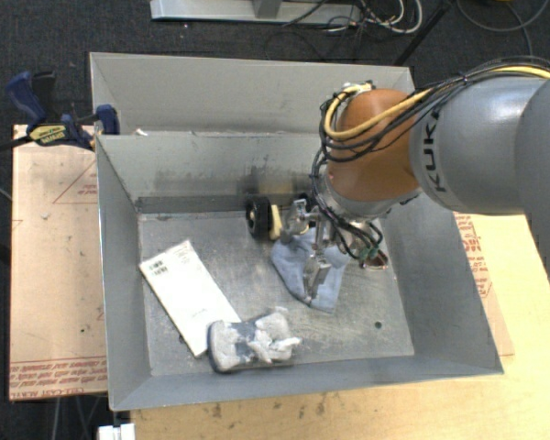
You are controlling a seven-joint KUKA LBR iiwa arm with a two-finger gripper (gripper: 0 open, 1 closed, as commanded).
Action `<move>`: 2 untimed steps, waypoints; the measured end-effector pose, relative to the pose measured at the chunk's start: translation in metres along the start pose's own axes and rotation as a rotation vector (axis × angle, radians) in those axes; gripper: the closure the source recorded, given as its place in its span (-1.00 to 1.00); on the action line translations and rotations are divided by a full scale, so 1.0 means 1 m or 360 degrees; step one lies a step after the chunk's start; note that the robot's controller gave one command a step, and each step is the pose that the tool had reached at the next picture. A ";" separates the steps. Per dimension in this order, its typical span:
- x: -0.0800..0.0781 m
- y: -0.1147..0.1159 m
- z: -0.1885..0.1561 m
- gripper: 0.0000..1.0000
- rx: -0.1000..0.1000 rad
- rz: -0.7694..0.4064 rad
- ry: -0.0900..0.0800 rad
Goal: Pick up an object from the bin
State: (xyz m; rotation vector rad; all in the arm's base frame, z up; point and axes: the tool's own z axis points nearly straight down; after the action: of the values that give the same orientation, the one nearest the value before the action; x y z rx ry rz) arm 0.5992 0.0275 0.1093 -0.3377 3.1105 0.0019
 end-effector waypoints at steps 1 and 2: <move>0.000 -0.006 0.013 1.00 -0.0002 -0.0006 0.0016; 0.000 -0.006 0.013 1.00 -0.0002 -0.0006 0.0016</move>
Offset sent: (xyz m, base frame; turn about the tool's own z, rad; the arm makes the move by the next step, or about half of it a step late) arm 0.0000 0.0000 0.0000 0.0000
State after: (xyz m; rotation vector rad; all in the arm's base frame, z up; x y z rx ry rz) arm 0.6011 0.0214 0.0967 -0.3442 3.1199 0.0025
